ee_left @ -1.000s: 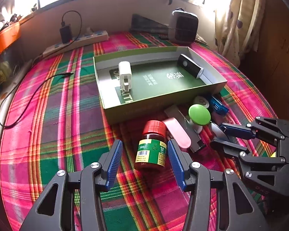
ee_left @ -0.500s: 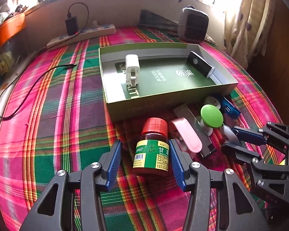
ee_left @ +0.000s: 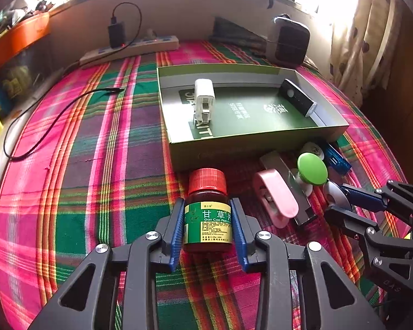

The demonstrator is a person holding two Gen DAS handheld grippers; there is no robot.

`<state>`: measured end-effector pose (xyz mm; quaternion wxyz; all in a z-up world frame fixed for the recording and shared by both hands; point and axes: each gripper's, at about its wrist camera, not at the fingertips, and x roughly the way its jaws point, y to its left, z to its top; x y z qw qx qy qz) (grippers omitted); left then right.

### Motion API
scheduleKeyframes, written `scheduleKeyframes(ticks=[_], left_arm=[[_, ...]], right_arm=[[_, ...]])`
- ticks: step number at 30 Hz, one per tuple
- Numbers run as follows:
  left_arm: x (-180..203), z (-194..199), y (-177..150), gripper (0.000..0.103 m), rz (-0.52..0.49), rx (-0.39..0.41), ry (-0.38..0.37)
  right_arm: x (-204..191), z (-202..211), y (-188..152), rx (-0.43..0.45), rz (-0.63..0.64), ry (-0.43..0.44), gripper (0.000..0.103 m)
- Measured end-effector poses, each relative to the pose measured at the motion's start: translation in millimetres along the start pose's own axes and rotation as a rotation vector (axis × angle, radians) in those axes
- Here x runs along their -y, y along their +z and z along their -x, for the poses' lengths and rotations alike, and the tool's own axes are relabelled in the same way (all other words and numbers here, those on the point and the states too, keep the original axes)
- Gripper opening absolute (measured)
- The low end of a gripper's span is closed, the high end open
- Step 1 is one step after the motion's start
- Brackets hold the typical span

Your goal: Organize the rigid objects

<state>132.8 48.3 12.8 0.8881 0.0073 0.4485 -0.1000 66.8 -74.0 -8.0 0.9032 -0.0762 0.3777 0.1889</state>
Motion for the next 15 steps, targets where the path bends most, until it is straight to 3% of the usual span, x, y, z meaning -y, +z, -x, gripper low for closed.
scheduleKeyframes(ticks=[15], left_arm=[[-3.2, 9.7, -10.7, 0.031, 0.051, 0.017, 0.025]], right_arm=[[-0.9, 1.5, 0.5, 0.002, 0.0, -0.008, 0.028]])
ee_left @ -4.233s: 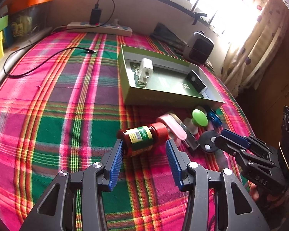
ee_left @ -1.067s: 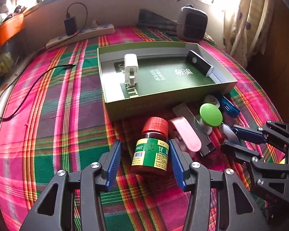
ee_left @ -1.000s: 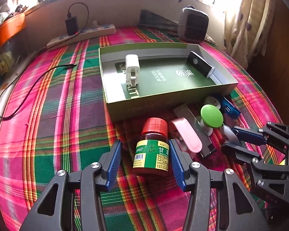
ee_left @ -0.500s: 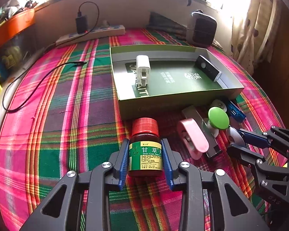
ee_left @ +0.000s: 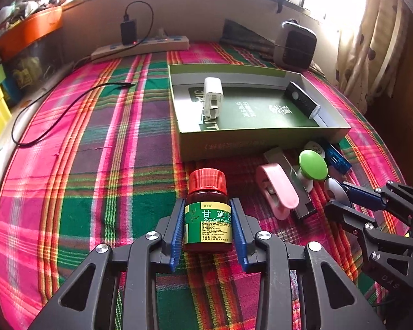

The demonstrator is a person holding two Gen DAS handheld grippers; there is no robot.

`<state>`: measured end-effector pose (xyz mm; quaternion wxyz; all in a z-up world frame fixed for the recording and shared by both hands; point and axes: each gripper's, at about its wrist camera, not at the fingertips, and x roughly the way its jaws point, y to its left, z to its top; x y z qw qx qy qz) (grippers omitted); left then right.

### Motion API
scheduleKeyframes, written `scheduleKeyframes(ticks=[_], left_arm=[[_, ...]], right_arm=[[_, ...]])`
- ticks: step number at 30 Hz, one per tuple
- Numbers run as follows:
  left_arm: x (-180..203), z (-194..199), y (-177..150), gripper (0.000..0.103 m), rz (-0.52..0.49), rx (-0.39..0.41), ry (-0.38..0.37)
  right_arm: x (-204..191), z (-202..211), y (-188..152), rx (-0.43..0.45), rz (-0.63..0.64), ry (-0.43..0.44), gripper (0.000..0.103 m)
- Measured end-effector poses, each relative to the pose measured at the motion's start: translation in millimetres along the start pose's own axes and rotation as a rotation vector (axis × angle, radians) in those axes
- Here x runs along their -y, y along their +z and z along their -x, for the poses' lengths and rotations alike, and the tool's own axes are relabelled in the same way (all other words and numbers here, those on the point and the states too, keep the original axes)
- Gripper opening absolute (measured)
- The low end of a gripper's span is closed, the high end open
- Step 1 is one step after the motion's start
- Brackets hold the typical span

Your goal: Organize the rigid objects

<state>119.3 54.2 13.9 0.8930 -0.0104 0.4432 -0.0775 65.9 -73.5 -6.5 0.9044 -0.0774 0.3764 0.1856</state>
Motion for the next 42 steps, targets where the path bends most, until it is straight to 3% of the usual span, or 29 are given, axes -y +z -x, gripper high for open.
scheduleKeyframes(ticks=[18, 42], left_arm=[[11, 30, -9, 0.031, 0.022, 0.081, 0.014], [20, 46, 18, 0.031, -0.006, 0.136, -0.017]], right_arm=[[-2, 11, 3, 0.04, -0.013, -0.005, 0.028], [6, 31, 28, 0.12, -0.028, -0.027, 0.028]])
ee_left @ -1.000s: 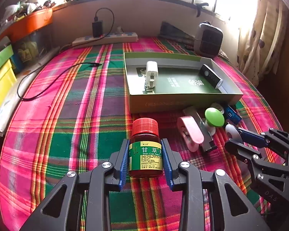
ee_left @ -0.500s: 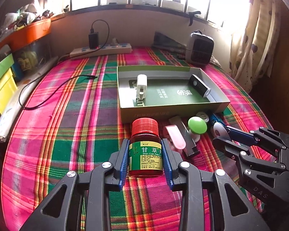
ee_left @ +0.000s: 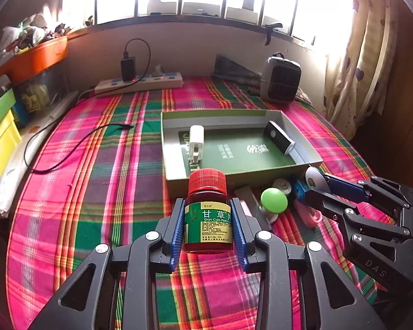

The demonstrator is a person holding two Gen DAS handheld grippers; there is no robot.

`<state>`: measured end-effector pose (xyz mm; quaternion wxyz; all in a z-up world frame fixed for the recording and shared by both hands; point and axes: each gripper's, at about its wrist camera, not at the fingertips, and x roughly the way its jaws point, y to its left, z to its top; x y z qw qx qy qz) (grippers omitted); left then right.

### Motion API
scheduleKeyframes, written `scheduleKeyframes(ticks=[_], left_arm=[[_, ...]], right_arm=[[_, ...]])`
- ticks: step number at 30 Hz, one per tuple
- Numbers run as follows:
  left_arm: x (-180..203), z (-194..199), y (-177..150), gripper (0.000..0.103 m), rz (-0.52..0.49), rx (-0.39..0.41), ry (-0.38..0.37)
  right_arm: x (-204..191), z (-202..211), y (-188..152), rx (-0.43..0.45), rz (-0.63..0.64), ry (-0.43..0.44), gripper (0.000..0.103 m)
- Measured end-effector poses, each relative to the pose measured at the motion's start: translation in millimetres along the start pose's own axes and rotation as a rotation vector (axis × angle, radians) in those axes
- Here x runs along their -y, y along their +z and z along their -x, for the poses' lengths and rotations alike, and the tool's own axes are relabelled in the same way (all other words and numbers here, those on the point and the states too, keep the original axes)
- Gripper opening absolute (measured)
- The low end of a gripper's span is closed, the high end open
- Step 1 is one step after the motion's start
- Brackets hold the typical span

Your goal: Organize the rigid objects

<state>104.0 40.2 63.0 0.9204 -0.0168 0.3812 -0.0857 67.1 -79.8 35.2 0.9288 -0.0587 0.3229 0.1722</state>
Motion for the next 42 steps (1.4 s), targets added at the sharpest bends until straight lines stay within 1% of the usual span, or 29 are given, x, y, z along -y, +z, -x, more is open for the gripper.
scheduleKeyframes(ticks=[3, 7, 10, 14, 16, 19, 22, 28, 32, 35, 38, 42], left_arm=[[2, -3, 6, 0.031, -0.006, 0.002, 0.0], [2, -10, 14, 0.031, 0.001, -0.004, -0.02], [3, -15, 20, 0.031, -0.003, -0.003, -0.015], [5, -23, 31, 0.031, -0.01, -0.002, -0.012], [5, -29, 37, 0.031, -0.006, -0.01, -0.025], [8, -34, 43, 0.031, -0.01, -0.006, -0.025], [11, -42, 49, 0.031, -0.011, -0.014, -0.038], [20, -62, 57, 0.031, -0.032, -0.031, -0.04], [22, -78, 59, 0.031, -0.035, -0.064, -0.034], [26, -83, 61, 0.031, -0.059, -0.062, -0.014], [25, -91, 63, 0.031, -0.056, -0.081, -0.024], [25, -100, 64, 0.031, -0.061, -0.096, -0.013]], right_arm=[[4, -1, 6, 0.007, -0.001, -0.003, 0.028], [10, -2, 15, 0.013, 0.004, -0.015, 0.028], [15, -6, 22, 0.016, 0.002, -0.021, 0.028], [22, -13, 31, 0.015, 0.012, -0.039, 0.028], [25, -18, 35, 0.012, 0.015, -0.044, 0.028], [31, -28, 43, 0.003, 0.016, -0.056, 0.028], [38, -40, 49, -0.012, 0.009, -0.061, 0.028], [51, -60, 59, -0.036, 0.002, -0.059, 0.028], [57, -74, 64, -0.05, -0.007, -0.058, 0.028], [59, -84, 67, -0.065, -0.001, -0.055, 0.028], [61, -94, 69, -0.079, 0.001, -0.042, 0.028], [64, -106, 70, -0.103, 0.002, -0.034, 0.028]])
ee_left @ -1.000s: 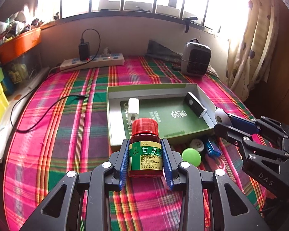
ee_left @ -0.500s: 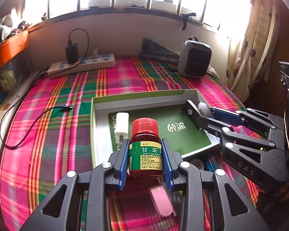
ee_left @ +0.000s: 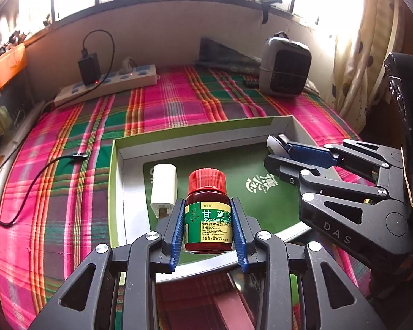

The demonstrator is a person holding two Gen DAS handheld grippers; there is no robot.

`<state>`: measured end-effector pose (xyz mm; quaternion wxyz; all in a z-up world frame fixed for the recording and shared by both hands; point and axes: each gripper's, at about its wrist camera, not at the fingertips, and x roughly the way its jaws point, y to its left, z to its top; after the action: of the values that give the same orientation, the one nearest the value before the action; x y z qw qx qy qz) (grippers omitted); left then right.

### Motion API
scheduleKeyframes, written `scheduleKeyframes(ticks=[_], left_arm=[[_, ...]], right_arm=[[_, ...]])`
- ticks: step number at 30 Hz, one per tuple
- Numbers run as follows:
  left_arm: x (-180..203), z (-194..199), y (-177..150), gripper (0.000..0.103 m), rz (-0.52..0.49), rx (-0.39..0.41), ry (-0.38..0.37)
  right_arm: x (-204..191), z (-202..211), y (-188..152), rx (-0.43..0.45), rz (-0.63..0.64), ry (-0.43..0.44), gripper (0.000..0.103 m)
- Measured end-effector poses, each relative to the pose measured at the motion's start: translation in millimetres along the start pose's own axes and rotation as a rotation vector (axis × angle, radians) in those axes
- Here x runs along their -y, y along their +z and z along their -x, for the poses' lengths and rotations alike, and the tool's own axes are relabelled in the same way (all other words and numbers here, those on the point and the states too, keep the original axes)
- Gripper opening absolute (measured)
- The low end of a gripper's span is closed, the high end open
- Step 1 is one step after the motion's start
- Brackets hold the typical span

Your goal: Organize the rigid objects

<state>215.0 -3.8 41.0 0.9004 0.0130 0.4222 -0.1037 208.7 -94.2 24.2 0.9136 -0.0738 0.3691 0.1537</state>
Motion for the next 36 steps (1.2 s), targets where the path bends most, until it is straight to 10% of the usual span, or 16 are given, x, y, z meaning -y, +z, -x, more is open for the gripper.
scheduleKeyframes(ticks=[36], left_arm=[[-9, -31, -2, 0.031, 0.016, -0.071, 0.025]], right_arm=[[1, -36, 4, -0.039, 0.035, 0.001, 0.028]])
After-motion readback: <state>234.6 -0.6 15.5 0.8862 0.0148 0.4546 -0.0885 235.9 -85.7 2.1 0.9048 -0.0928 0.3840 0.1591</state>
